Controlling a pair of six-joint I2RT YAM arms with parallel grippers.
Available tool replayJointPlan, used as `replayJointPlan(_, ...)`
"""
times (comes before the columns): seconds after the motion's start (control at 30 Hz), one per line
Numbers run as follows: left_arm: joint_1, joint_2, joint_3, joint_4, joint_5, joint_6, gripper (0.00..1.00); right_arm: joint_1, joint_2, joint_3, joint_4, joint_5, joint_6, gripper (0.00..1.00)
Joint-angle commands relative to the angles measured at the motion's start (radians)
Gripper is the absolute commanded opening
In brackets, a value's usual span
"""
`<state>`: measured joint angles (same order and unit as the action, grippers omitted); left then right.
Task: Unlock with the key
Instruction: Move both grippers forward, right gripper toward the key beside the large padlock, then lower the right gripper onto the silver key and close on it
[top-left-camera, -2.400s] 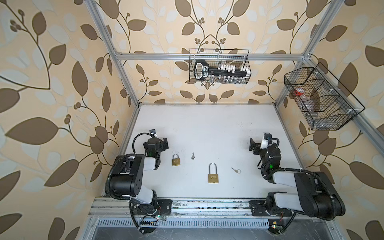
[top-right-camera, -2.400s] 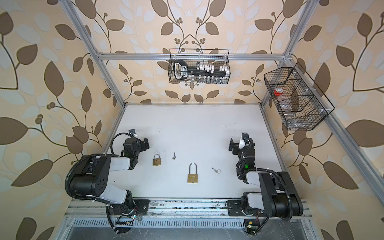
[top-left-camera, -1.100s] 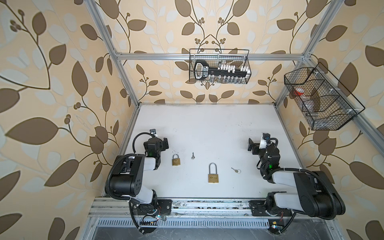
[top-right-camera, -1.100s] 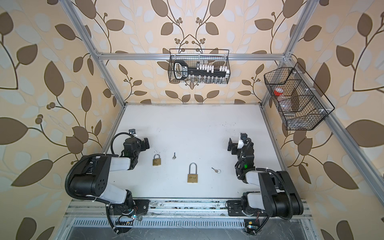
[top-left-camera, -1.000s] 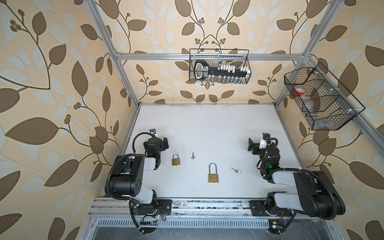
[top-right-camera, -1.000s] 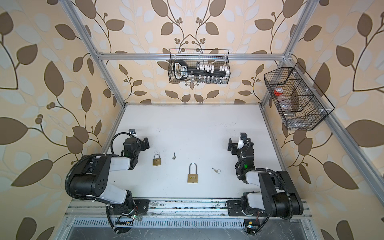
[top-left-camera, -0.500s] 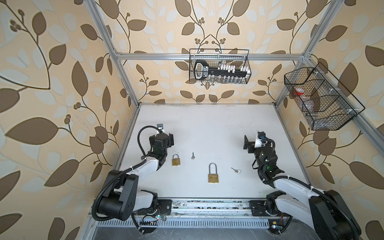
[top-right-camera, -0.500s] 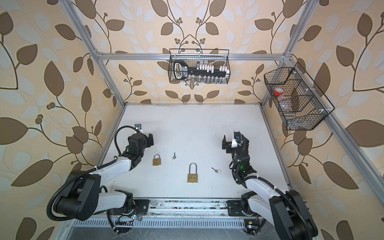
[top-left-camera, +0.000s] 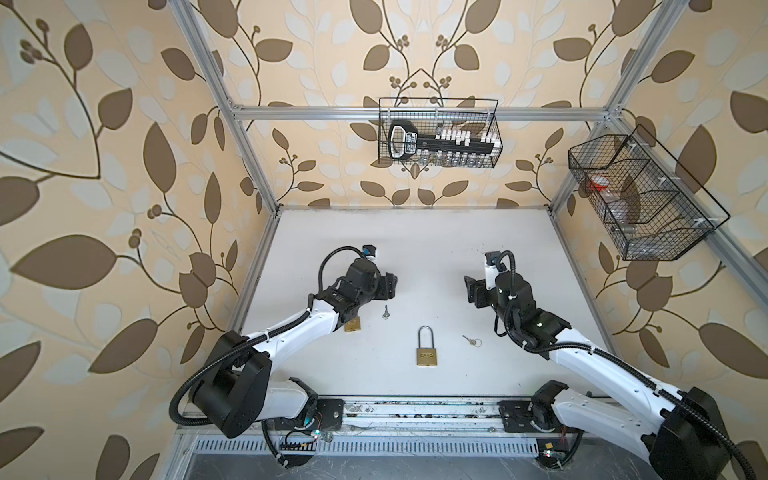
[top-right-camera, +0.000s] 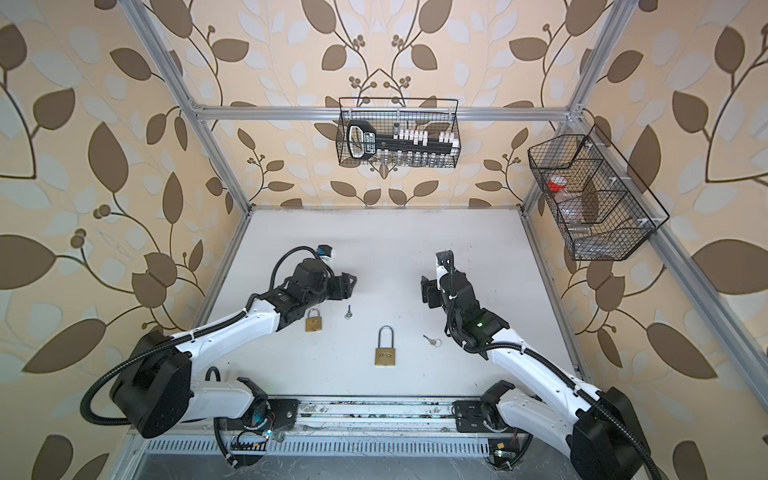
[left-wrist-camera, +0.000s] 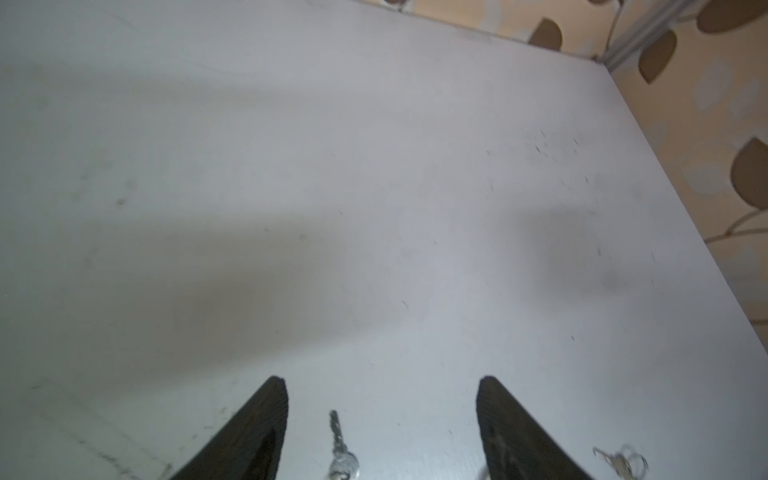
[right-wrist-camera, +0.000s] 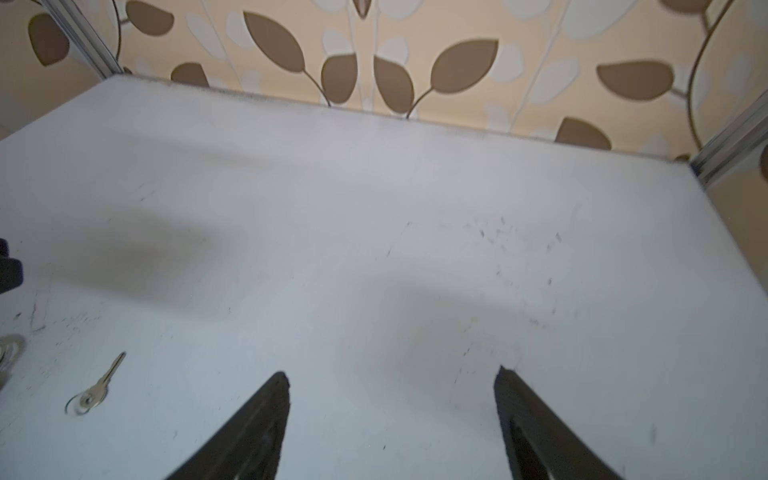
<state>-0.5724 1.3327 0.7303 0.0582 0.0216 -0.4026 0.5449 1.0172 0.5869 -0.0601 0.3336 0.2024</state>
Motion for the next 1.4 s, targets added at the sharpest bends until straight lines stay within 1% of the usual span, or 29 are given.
replayJointPlan(0.0, -0.055, -0.005, -0.05, 0.143, 0.107, 0.025, 0.7, -0.004, -0.016, -0.016, -0.167, -0.129, 0.12, 0.77)
replayJointPlan(0.07, -0.079, -0.02, -0.052, 0.141, 0.127, 0.032, 0.7, -0.004, -0.011, 0.007, -0.245, -0.157, 0.211, 0.77)
replayJointPlan(0.13, -0.092, -0.048, -0.054, 0.124, 0.103, 0.028, 0.7, 0.001, -0.032, -0.015, -0.245, -0.193, 0.253, 0.77)
replayJointPlan(0.2, -0.095, -0.069, -0.064, 0.125, 0.106, 0.039, 0.7, -0.005, -0.071, -0.042, -0.251, -0.18, 0.279, 0.74)
replayJointPlan(0.27, -0.097, -0.076, -0.087, 0.157, 0.109, 0.039, 0.69, -0.031, -0.12, -0.066, -0.275, -0.177, 0.301, 0.71)
replayJointPlan(0.3, -0.098, -0.075, -0.092, 0.166, 0.118, 0.039, 0.69, -0.057, -0.14, -0.08, -0.279, -0.2, 0.311, 0.7)
replayJointPlan(0.37, -0.099, -0.076, -0.095, 0.189, 0.153, 0.043, 0.69, -0.136, -0.168, -0.129, -0.263, -0.322, 0.323, 0.72)
replayJointPlan(0.43, -0.107, -0.09, -0.105, 0.212, 0.182, 0.05, 0.69, -0.214, -0.166, -0.181, -0.23, -0.426, 0.326, 0.71)
replayJointPlan(0.47, -0.111, -0.104, -0.112, 0.223, 0.194, 0.055, 0.69, -0.237, -0.155, -0.203, -0.211, -0.452, 0.323, 0.71)
replayJointPlan(0.53, -0.121, -0.134, -0.132, 0.251, 0.217, 0.07, 0.7, -0.257, -0.126, -0.221, -0.2, -0.462, 0.315, 0.71)
replayJointPlan(0.63, -0.141, -0.168, -0.148, 0.273, 0.226, 0.09, 0.7, -0.256, -0.067, -0.212, -0.199, -0.486, 0.291, 0.71)
replayJointPlan(0.83, -0.159, -0.19, -0.135, 0.217, 0.17, 0.131, 0.71, -0.258, -0.054, -0.221, -0.192, -0.464, 0.287, 0.69)
replayJointPlan(1.03, -0.161, -0.195, -0.135, 0.21, 0.17, 0.134, 0.72, -0.258, -0.041, -0.237, -0.177, -0.448, 0.295, 0.67)
replayJointPlan(1.1, -0.162, -0.198, -0.134, 0.211, 0.17, 0.134, 0.72, -0.258, -0.036, -0.237, -0.176, -0.449, 0.296, 0.65)
replayJointPlan(1.17, -0.162, -0.201, -0.135, 0.212, 0.169, 0.134, 0.73, -0.254, -0.022, -0.236, -0.172, -0.466, 0.293, 0.61)
replayJointPlan(1.23, -0.162, -0.204, -0.136, 0.21, 0.166, 0.134, 0.73, -0.235, -0.001, -0.229, -0.183, -0.487, 0.296, 0.56)
replayJointPlan(1.27, -0.162, -0.205, -0.136, 0.208, 0.162, 0.136, 0.73, -0.21, 0.007, -0.227, -0.197, -0.468, 0.304, 0.55)
replayJointPlan(1.37, -0.162, -0.21, -0.135, 0.203, 0.156, 0.138, 0.73, -0.125, -0.003, -0.232, -0.224, -0.362, 0.354, 0.56)
